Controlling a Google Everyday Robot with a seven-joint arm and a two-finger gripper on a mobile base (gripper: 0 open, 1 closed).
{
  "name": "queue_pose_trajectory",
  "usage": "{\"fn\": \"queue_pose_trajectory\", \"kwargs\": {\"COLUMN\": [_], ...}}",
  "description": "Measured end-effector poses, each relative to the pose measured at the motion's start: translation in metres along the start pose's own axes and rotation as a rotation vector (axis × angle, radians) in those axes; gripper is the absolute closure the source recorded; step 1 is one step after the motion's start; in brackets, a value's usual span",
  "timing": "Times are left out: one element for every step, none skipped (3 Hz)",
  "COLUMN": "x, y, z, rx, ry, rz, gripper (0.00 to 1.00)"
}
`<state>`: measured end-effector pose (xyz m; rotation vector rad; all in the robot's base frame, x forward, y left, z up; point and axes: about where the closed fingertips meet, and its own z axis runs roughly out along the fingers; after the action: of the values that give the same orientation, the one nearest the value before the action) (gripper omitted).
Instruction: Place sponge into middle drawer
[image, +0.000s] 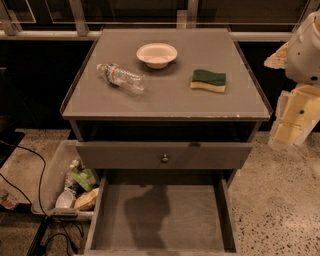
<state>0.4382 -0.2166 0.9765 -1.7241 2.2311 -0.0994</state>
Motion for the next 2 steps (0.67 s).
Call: {"fn": "queue_pose_trajectory", "kwargs": {"x": [0.0000, -0.0032], "y": [0.0000, -0.0034], "z": [0.0000, -0.0009], "rx": [0.000, 0.010], "ry": [0.000, -0.018], "rz": [0.000, -0.002], "gripper": [0.00, 0.00]}}
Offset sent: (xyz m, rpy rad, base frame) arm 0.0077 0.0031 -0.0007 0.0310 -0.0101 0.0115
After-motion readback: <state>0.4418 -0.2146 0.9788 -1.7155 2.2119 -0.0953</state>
